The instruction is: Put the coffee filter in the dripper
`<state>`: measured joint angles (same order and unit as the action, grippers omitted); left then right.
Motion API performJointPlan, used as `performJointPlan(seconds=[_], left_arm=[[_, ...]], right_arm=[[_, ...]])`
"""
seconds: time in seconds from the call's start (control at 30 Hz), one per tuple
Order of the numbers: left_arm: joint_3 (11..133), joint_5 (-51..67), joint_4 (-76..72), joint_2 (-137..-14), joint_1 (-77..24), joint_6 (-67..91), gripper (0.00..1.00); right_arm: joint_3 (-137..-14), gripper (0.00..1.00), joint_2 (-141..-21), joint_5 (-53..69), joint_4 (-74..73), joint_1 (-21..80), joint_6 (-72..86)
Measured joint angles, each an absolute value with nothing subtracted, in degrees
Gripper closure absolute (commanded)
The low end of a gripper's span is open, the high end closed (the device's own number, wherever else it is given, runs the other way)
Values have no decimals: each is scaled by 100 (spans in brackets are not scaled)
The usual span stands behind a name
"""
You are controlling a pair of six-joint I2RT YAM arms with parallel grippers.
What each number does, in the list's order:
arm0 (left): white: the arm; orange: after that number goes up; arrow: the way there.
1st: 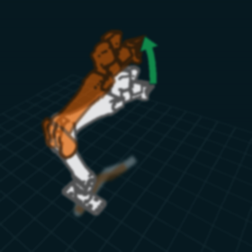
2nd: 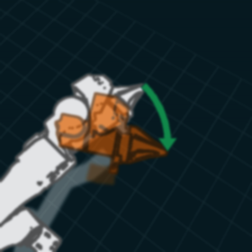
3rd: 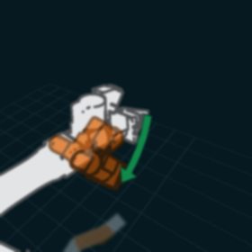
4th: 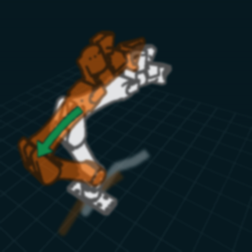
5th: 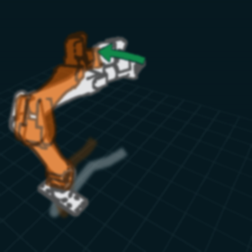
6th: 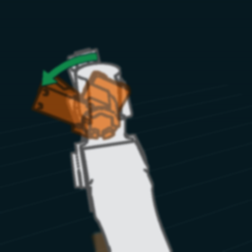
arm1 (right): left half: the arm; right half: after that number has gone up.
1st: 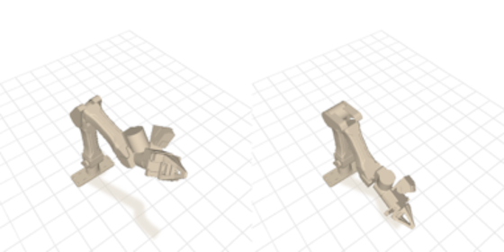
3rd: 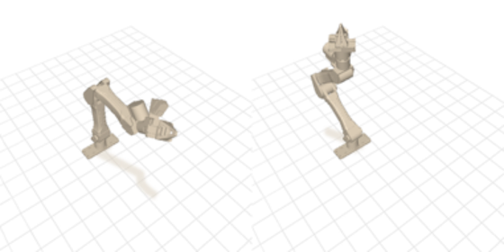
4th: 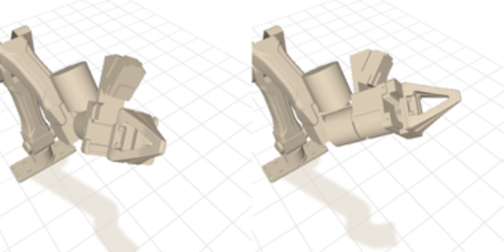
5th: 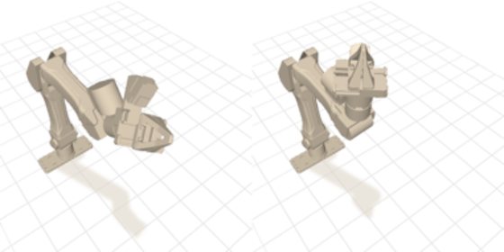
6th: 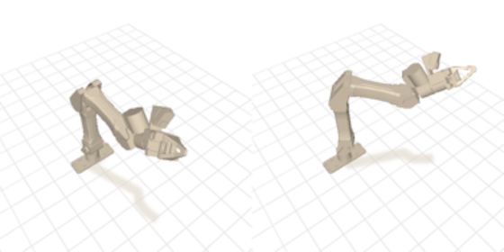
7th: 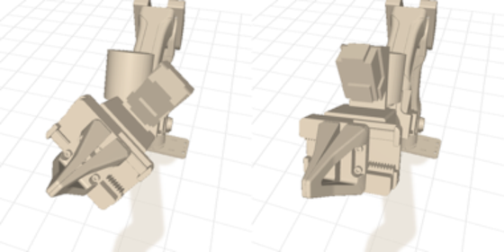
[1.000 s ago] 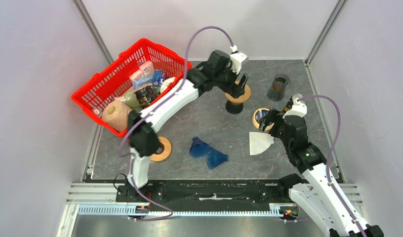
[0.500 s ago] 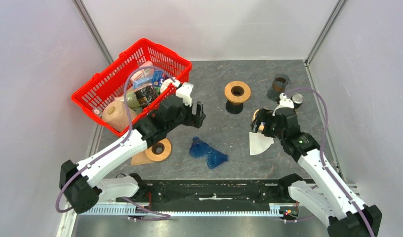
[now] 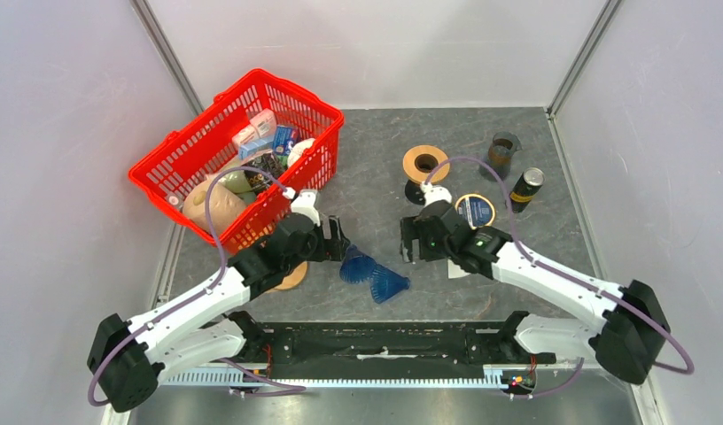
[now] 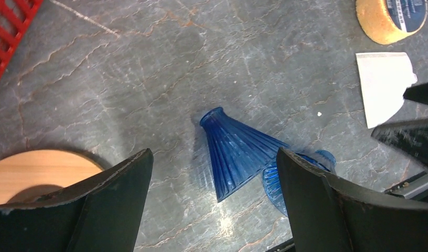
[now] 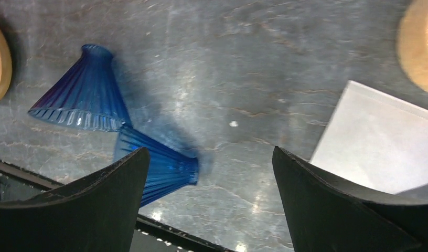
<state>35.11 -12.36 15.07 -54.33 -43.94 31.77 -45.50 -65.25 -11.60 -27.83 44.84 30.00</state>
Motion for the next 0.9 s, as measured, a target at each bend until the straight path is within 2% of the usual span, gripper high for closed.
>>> performJointPlan(seconds=[0.37,0.9], left_arm=[[2884,-1347,1514,-4862,-4394,3555,6],[2687,-1774,1573,-4333,-4394,3651,6]], right_arm=[[-5605,13,-8060,-2185,-2869,6388,3494],[-6403,48,-9279,-3148,-4359,7131,4176]])
